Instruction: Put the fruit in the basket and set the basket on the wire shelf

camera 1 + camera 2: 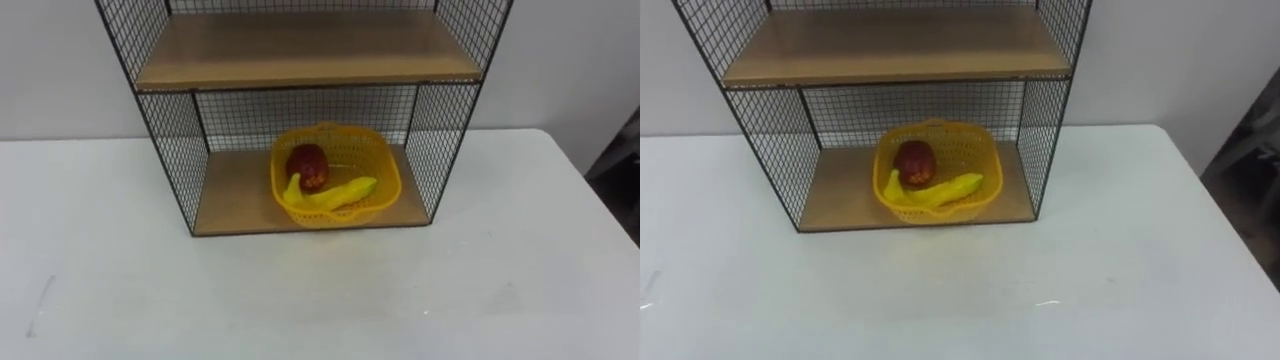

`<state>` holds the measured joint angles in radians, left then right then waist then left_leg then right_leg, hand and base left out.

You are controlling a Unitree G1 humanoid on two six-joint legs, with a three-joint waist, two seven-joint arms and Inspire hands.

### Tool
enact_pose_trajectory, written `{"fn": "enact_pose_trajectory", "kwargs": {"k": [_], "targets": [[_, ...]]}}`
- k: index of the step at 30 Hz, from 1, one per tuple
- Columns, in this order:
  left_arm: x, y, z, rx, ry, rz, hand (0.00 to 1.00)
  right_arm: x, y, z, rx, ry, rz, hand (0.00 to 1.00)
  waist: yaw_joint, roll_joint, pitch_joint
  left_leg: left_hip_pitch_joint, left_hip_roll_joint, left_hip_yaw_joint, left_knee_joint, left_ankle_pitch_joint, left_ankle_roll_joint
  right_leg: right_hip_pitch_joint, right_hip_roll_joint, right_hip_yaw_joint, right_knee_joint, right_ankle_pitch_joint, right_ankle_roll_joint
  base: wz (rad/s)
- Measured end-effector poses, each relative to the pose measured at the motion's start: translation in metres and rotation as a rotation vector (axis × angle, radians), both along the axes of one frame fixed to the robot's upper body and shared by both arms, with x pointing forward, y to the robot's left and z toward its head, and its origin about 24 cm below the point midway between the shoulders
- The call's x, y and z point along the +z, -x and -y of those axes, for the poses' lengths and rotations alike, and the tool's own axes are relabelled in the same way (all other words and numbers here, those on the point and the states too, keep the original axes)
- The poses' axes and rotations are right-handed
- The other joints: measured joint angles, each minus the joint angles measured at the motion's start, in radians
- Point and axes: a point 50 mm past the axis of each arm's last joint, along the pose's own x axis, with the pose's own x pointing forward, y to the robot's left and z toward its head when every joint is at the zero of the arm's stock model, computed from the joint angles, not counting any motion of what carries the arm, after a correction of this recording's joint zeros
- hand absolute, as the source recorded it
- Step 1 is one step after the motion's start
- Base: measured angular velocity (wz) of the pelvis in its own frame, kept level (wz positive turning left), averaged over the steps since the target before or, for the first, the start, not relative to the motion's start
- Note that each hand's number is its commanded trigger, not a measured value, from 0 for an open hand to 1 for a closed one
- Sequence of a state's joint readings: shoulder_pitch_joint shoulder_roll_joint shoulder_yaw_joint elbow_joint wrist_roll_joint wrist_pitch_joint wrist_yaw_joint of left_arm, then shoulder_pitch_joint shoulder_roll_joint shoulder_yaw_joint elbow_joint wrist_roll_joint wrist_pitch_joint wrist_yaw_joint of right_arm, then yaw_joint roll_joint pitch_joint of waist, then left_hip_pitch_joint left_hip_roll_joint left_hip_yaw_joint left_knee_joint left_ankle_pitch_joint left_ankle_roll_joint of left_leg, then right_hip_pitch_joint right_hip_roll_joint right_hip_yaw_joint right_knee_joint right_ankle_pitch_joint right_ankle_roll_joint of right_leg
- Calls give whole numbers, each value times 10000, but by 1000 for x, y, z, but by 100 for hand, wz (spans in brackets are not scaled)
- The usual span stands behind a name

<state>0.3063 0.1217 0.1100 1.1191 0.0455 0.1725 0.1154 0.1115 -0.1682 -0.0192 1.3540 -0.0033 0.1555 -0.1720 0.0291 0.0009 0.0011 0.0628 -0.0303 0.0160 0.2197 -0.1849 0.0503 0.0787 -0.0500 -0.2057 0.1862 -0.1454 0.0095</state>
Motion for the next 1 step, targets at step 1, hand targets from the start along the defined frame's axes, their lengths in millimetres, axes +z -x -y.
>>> {"fn": "enact_pose_trajectory", "kwargs": {"k": [1], "targets": [[0,-2,1,-181,46,5,0,0,3,-1,74,-109,-196,0,-8,0,1,23,-6,-39,26,-5,6,48,-6,-42,-6,-13,2,8]]}}
